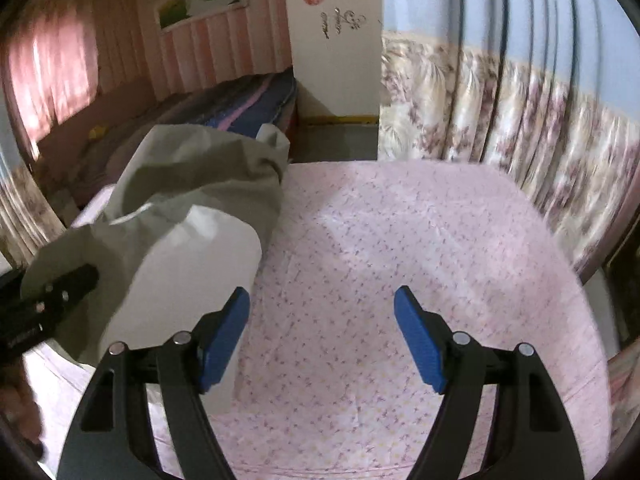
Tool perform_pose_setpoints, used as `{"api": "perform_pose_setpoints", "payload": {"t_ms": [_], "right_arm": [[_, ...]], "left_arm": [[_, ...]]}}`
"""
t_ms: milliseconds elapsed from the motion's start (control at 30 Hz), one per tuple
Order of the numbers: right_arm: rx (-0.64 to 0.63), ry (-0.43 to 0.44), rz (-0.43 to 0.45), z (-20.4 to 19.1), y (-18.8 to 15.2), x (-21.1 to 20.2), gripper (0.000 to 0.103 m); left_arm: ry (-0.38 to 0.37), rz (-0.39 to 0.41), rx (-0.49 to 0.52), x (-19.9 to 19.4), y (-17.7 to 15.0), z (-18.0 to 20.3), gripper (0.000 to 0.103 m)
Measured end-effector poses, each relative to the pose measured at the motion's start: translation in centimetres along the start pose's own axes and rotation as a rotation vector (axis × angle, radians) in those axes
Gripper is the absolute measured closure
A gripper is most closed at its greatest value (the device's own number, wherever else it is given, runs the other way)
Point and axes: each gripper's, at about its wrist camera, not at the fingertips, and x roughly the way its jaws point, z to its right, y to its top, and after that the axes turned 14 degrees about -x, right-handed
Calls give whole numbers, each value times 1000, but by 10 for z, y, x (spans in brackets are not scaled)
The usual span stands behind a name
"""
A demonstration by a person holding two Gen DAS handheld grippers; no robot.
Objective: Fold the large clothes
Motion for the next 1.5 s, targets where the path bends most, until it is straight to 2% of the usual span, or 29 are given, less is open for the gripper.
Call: {"api": "perform_pose_setpoints", "payload": {"t_ms": [67,167,233,400,467,600,700,833,900,967,1033,1133,1233,1300,1367,1500], "right_arm": [[-46,1,11,-13,1,-1,28],[-76,47,14,-33,7,0,28],[-96,79,18,-47,10,0,28],[-212,126,19,-97,18,7,28],[-273,128,10,-120,15,18,26],[-282,161,11,-138,5,34,19],[-303,186,14,-145,-4,43,18],[-267,193,8,-137,-4,45,16],[-267,204,14,-131,1,42,16],[-256,205,42,-119,14,33,16],[-217,207,85,-104,31,24,15],[-213,166,120,-98,55,23,15],[-193,140,160,-102,82,36,15],[-188,133,165,-109,95,49,15],[-186,105,158,-120,105,67,15],[-213,95,106,-136,110,103,15]], "left_arm": [[20,8,81,-3,-4,0,78],[36,26,125,-11,-5,-10,91],[45,49,142,-24,-5,-22,92],[87,130,97,-61,0,-72,92],[117,107,42,-53,-8,-102,91],[134,7,-32,-11,-45,-147,89],[125,10,-74,7,-64,-158,87],[85,47,-93,1,-64,-163,80],[63,38,-79,-16,-49,-165,74],[99,98,-48,-41,-32,-165,22],[118,165,-35,-65,-10,-160,11],[98,188,-77,-79,28,-156,9],[113,216,-109,-69,69,-140,7],[135,206,-118,-40,91,-127,7],[158,165,-126,-10,99,-126,7],[274,75,-107,55,94,-138,9]]}}
